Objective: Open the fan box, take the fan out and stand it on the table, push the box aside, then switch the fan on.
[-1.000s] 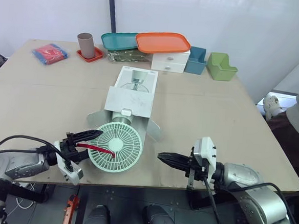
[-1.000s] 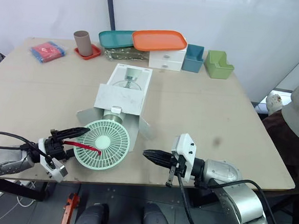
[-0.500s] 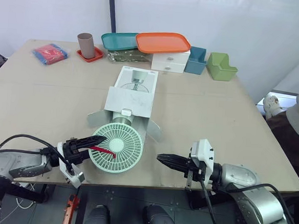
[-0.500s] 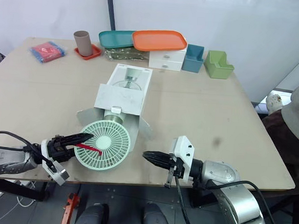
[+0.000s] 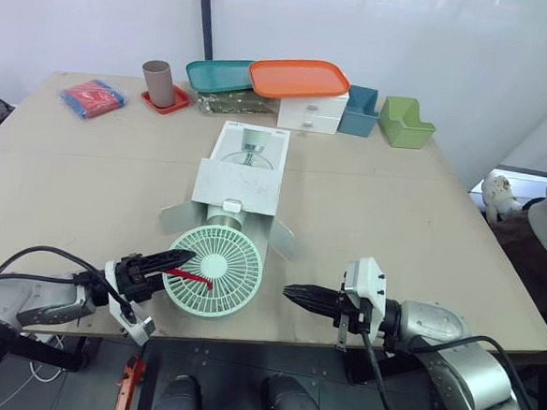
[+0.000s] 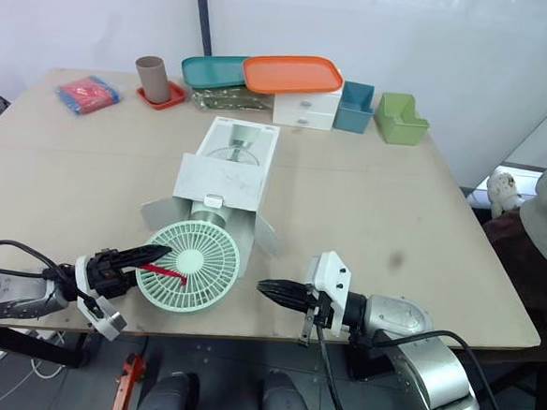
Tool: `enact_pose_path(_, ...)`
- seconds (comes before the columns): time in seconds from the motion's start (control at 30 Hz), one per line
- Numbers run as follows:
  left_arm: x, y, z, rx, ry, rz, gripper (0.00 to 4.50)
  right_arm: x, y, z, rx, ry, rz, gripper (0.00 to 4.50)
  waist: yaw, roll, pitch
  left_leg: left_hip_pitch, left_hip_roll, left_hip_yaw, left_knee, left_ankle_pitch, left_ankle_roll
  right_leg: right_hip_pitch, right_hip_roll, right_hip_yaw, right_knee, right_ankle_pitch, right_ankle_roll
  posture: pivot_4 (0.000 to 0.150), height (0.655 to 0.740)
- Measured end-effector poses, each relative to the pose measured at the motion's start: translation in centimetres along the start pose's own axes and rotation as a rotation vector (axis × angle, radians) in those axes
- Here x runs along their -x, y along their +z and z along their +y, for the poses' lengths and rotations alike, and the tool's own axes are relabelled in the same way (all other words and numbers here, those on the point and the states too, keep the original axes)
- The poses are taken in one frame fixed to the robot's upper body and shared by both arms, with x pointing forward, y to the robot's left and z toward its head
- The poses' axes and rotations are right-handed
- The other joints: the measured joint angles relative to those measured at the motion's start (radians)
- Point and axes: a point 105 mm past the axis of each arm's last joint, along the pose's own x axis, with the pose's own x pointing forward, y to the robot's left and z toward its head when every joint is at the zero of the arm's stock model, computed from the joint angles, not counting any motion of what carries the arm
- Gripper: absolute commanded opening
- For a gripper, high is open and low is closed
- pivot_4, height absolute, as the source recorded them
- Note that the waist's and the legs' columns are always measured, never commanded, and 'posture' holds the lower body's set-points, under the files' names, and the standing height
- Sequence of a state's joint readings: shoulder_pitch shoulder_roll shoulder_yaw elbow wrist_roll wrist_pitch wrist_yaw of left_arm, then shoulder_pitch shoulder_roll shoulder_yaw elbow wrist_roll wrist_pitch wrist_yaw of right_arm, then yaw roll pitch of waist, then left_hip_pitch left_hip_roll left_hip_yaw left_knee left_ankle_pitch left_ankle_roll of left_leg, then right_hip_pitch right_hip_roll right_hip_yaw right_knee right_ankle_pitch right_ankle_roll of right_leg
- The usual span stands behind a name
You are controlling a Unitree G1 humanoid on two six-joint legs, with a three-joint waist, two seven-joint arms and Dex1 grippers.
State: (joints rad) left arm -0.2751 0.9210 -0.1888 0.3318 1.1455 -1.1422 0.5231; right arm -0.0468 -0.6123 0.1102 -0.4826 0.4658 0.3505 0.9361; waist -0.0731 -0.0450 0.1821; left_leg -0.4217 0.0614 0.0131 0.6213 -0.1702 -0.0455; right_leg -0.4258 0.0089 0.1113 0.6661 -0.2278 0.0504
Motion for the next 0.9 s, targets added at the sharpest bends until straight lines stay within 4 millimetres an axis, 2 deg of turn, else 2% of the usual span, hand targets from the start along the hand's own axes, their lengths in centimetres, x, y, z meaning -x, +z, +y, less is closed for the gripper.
enact_pose_path(0.27,1.7,1.0,0.2,-0.014,-0.03,0.006,2.04,-0.2,0.0,-0.3,0.002,0.009,-0.001,0.0,-0.002,0.0,0.0,0.0,0.001,0.002,-0.001,0.0,0.0,-0.001,0.0,0.0,0.0,-0.001,-0.001,0.15,0.74)
enact_pose_path(0.4,2.8,2.4,0.4,0.045,-0.014,0.021,2.04,-0.3,0.1,-0.6,0.009,0.018,-0.003,0.0,-0.002,0.0,0.0,0.001,0.002,0.004,-0.001,0.0,0.0,-0.001,-0.001,0.0,0.0,-0.002,-0.004,0.15,0.74)
enact_pose_path(0.53,3.0,4.9,1.0,0.137,0.02,0.019,2.04,-0.6,0.2,-1.1,0.016,0.028,-0.006,0.0,-0.002,0.0,0.0,0.001,0.004,0.014,-0.001,0.0,0.0,0.0,-0.006,-0.001,0.0,-0.003,-0.004,0.15,0.74)
enact_pose_path(0.8,3.9,6.9,1.8,0.242,0.037,0.095,2.04,-1.0,0.4,-0.8,0.022,0.083,-0.007,0.0,-0.003,-0.001,0.0,0.002,0.004,0.02,-0.001,0.001,0.002,-0.001,-0.014,-0.005,0.0,-0.003,-0.002,0.15,0.74)
enact_pose_path(0.9,4.2,8.4,2.9,0.303,0.052,0.129,2.04,-0.8,0.2,-1.0,0.016,0.102,0.009,0.0,-0.005,-0.002,-0.001,0.003,0.005,0.023,-0.002,0.0,0.003,-0.001,-0.017,-0.008,-0.001,-0.003,-0.003,0.15,0.74)
